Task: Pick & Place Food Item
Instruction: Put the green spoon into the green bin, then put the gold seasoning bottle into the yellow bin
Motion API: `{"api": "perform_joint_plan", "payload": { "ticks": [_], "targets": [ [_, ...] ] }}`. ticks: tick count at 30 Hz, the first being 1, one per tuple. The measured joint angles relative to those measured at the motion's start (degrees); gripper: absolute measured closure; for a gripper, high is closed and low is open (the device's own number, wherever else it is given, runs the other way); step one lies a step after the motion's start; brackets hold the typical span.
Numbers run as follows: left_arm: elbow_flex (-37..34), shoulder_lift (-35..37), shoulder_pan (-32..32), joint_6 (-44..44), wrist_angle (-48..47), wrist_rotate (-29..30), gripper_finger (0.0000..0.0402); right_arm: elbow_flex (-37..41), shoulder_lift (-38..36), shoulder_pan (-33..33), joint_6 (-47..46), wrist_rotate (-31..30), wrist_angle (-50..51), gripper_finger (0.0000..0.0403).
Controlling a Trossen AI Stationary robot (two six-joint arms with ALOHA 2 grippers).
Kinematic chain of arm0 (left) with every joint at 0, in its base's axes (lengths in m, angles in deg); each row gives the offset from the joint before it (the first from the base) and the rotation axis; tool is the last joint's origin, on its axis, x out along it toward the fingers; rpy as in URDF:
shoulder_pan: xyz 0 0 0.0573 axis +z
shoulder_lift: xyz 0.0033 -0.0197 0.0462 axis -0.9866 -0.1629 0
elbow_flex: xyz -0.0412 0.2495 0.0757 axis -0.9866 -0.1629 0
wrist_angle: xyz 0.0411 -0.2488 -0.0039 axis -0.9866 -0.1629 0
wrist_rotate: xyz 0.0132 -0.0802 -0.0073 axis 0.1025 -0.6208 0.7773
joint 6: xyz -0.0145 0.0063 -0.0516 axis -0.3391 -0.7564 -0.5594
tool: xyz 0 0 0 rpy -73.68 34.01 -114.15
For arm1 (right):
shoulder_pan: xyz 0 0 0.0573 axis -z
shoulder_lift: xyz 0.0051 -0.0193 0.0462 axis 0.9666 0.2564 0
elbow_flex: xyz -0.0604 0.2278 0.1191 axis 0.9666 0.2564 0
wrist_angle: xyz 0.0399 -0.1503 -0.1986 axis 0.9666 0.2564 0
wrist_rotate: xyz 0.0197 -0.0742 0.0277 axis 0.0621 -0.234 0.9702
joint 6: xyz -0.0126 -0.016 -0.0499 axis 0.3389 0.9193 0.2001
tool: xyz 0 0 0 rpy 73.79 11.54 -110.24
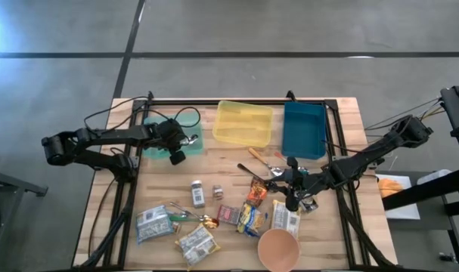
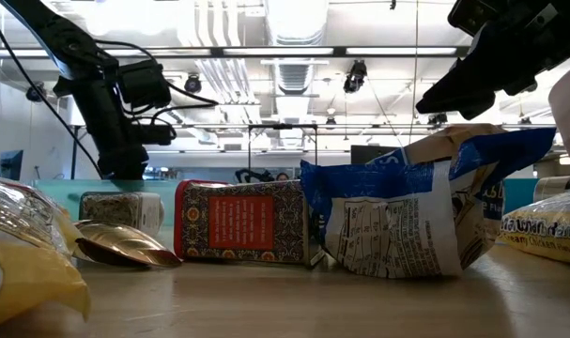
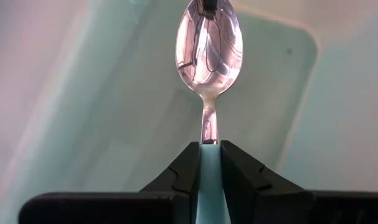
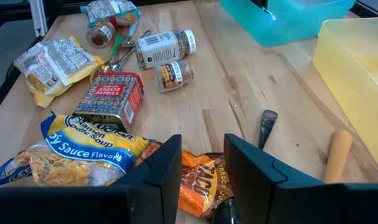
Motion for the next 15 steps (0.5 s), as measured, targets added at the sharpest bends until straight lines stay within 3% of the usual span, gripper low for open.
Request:
{"api": "perform_joint_plan", "payload": {
  "ticks": [3,15],
  "targets": [
    [0.00,0.02,0.00,0.00,-0.02,-0.01,0.0334,0.00,0.00,0.00,-0.01,0.01,0.01,0.0284],
    [-0.01,0.00,0.00,0.01,0.15,0.08,0.0224,0.00,0.00,0.00,-0.02,0.02,0.01,0.0284]
  ]
}}
